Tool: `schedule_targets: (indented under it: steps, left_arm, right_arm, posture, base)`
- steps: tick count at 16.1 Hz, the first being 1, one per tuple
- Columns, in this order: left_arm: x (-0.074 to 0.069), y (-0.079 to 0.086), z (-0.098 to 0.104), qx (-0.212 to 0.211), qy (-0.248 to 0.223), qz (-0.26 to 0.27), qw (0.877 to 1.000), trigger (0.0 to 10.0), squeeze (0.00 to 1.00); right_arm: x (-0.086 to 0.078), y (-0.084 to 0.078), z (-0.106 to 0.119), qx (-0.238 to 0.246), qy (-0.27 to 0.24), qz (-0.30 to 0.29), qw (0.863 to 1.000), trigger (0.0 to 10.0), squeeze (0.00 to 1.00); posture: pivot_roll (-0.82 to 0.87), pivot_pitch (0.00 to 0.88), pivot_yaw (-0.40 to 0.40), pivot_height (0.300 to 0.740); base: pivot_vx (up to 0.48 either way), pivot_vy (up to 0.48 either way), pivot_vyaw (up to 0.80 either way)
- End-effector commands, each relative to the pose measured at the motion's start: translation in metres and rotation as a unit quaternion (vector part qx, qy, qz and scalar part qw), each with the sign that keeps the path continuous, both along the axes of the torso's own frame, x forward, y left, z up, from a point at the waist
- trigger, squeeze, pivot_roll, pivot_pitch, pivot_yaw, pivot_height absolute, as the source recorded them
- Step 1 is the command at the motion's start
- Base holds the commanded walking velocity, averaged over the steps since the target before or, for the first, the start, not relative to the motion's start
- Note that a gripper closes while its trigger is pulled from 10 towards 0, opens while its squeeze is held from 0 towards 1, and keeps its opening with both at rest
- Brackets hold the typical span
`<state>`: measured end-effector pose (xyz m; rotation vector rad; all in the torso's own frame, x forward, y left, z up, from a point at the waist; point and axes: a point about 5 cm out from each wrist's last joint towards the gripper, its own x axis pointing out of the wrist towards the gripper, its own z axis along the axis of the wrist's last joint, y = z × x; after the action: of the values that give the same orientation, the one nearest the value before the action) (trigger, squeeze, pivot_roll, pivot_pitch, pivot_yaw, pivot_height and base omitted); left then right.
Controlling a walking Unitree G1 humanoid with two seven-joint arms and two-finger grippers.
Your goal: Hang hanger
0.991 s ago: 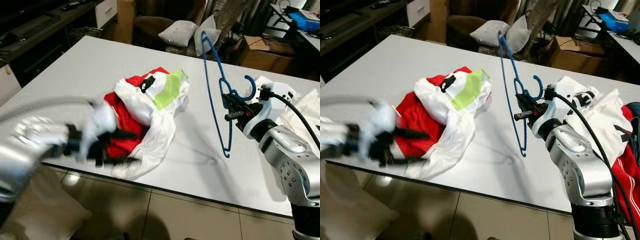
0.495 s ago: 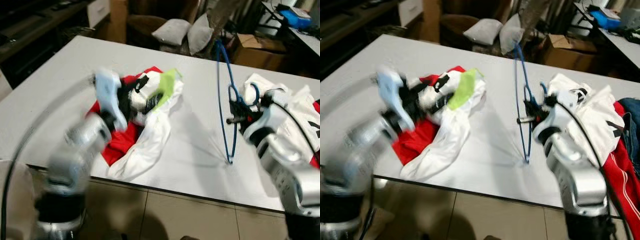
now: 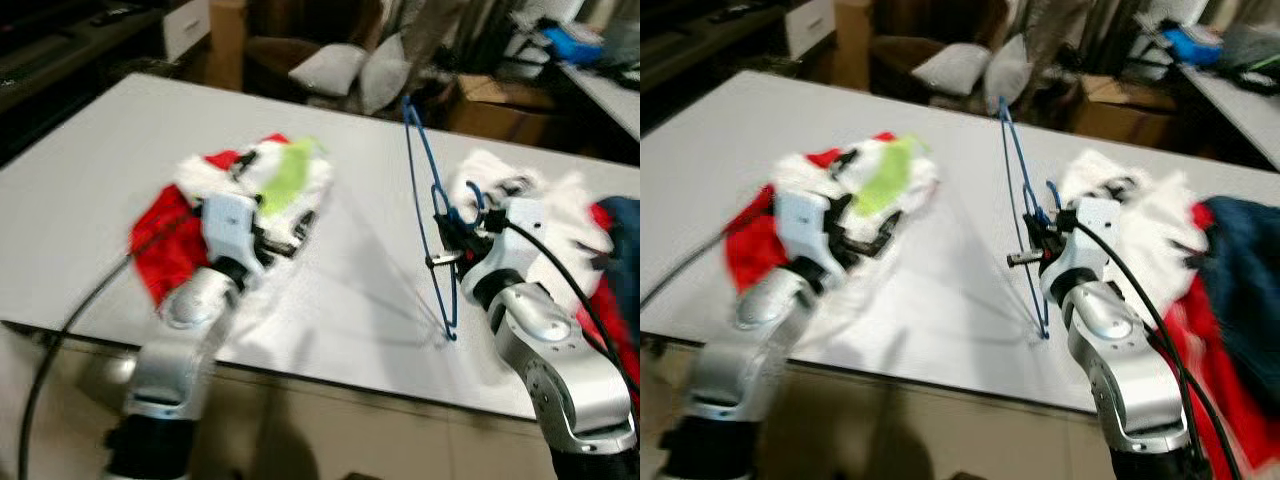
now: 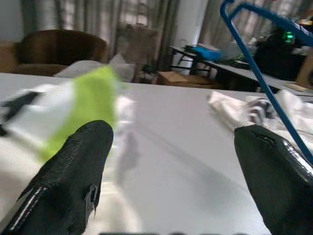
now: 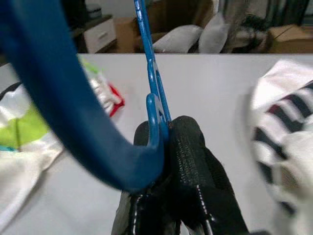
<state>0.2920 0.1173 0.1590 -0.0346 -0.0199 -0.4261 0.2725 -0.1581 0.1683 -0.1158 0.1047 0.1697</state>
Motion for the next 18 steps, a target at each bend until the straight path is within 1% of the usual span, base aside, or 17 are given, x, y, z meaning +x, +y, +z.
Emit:
schedule_targets:
  steps: [1,3,4,5,8,11,13,14,15,16,17,18]
  left_arm:
    - [0.003,0.005,-0.002,0.014,0.001,0.018,1.000,10.0,0.75]
    - [0.002,0.005,-0.002,0.016,0.001,0.019,1.000,10.0,0.75]
    - [0.002,0.005,-0.002,0.017,0.000,0.019,1.000,10.0,0.75]
    - [0.003,0.007,-0.003,0.017,-0.004,0.028,0.999,10.0,0.74]
    - [0.009,0.004,0.000,0.017,-0.009,0.023,1.000,10.0,0.75]
    - [0.007,0.005,0.000,0.021,-0.009,0.016,1.000,10.0,0.74]
    - [0.009,0.011,-0.001,0.025,-0.010,0.030,0.999,10.0,0.74]
    - [0.015,0.011,0.007,0.009,-0.024,0.036,0.999,10.0,0.74]
    - [0.016,0.011,0.008,0.000,-0.018,0.040,0.999,10.0,0.75]
    - [0.017,0.010,0.013,-0.027,-0.019,0.037,0.999,10.0,0.75]
    - [0.015,0.010,0.012,-0.004,-0.020,0.031,0.999,10.0,0.75]
    - [0.014,0.013,0.008,0.015,-0.015,0.031,0.999,10.0,0.75]
  right_arm:
    - [0.004,-0.001,0.007,-0.011,-0.022,0.003,1.000,10.0,0.00]
    - [0.002,-0.004,0.011,-0.004,-0.036,-0.003,0.999,10.0,0.00]
    - [0.002,-0.006,0.010,0.000,-0.041,-0.015,0.999,10.0,0.00]
    - [0.002,-0.005,0.010,0.004,-0.045,-0.023,0.999,10.0,0.00]
    - [0.006,-0.003,0.016,0.003,-0.056,-0.016,0.998,10.0,0.00]
    - [0.005,-0.007,0.019,0.009,-0.063,-0.026,0.998,10.0,0.00]
    - [0.004,0.000,0.027,0.016,-0.076,-0.005,0.997,10.0,0.00]
    - [0.006,0.006,0.042,0.032,-0.094,0.011,0.995,10.0,0.00]
    - [0.007,0.006,0.047,0.040,-0.100,0.010,0.994,10.0,0.00]
    - [0.007,0.004,0.056,0.065,-0.114,0.002,0.991,10.0,0.00]
    - [0.006,0.000,0.061,0.074,-0.122,-0.010,0.990,10.0,0.00]
    - [0.004,-0.003,0.063,0.072,-0.126,-0.017,0.989,10.0,0.00]
  posture:
    - [-0.08,0.000,-0.107,0.740]
    - [-0.07,0.000,-0.109,0.740]
    - [-0.07,0.000,-0.115,0.740]
    - [-0.07,0.000,-0.117,0.740]
    - [-0.09,0.000,-0.098,0.740]
    - [-0.09,0.000,-0.099,0.740]
    - [-0.09,0.000,-0.101,0.740]
    - [-0.09,0.000,-0.101,0.740]
    - [-0.09,0.000,-0.096,0.740]
    - [-0.09,0.000,-0.097,0.740]
    - [-0.08,0.000,-0.097,0.740]
    - [-0.09,0.000,-0.096,0.740]
  base:
    - [0.000,-0.480,0.00]
    - [0.000,-0.480,0.00]
    - [0.000,-0.480,0.00]
    - [0.000,-0.480,0.00]
    - [0.000,-0.480,0.00]
    - [0.000,-0.472,0.00]
    - [0.000,-0.448,0.00]
    - [0.000,-0.352,0.00]
    - [0.000,0.000,0.00]
    - [0.000,0.277,0.00]
    - [0.000,0.480,-0.80]
    - [0.000,0.480,-0.80]
